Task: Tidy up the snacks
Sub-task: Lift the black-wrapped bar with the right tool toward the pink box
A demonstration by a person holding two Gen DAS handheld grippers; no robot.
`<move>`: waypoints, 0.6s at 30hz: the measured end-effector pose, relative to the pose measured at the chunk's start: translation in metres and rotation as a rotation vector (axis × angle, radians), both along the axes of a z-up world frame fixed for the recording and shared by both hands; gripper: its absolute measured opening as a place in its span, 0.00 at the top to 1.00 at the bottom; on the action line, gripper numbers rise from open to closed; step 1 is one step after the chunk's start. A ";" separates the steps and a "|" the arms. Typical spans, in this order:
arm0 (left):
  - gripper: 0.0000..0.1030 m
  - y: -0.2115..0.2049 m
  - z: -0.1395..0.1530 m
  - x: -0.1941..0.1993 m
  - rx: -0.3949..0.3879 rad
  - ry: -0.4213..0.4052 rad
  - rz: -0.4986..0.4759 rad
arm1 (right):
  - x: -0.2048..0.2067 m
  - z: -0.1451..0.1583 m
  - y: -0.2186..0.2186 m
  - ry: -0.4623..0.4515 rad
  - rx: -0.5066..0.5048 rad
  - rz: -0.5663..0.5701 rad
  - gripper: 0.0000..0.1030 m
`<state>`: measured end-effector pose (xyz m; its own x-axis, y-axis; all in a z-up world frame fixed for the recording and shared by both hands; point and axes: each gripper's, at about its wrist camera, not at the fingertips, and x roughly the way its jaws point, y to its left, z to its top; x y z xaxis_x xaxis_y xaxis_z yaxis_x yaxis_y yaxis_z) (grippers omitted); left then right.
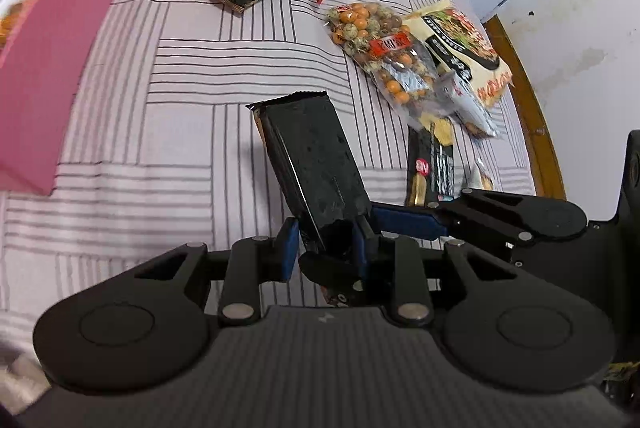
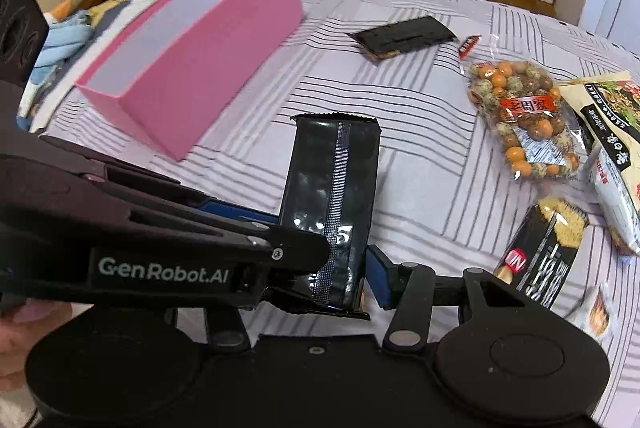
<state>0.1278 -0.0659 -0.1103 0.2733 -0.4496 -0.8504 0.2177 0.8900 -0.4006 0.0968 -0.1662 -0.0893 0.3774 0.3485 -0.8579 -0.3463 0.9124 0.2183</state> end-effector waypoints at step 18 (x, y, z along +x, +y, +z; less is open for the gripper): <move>0.72 0.096 0.076 -0.052 -0.034 -0.096 0.060 | -0.032 0.074 0.089 -0.096 -0.009 0.041 0.45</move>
<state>0.0761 0.0296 -0.0340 0.3802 -0.4584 -0.8033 0.2036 0.8887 -0.4107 0.0650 -0.0772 -0.0152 0.4437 0.3577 -0.8217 -0.4022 0.8988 0.1741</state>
